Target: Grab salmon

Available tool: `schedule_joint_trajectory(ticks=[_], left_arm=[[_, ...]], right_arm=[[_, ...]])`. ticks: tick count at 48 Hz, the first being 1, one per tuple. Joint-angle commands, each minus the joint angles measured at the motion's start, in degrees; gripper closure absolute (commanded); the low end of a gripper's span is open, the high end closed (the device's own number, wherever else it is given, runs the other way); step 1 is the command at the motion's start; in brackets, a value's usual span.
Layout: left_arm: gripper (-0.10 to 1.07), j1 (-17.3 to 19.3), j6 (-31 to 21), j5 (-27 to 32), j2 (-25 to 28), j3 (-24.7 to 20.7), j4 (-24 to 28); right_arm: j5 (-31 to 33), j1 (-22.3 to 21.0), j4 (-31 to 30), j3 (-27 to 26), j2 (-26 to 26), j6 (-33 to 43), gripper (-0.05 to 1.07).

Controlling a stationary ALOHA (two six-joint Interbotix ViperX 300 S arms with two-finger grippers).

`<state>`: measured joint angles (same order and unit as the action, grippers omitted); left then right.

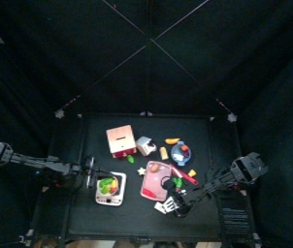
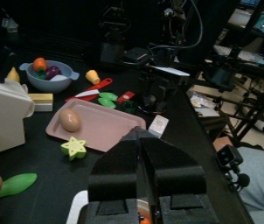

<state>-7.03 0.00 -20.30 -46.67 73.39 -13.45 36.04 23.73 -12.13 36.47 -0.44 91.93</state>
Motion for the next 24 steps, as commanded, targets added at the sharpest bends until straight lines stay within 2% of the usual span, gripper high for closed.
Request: schedule_joint_trajectory(ticks=[1, 15, 24], left_arm=[[0.63, 0.09, 0.00, -0.62, 0.09, -1.05, 0.00], [0.63, 0.09, -0.09, -0.62, 0.09, -0.97, 0.00], [0.63, 0.18, -0.09, -0.62, 0.09, -0.88, -0.09]], right_arm=[[3.34, -0.26, -0.26, -1.23, -2.99, 0.00, 0.19], [15.56, 0.09, -1.41, 0.26, -5.89, -0.18, 0.19], [16.44, 0.70, -1.41, 3.34, -5.80, -0.26, 0.19]])
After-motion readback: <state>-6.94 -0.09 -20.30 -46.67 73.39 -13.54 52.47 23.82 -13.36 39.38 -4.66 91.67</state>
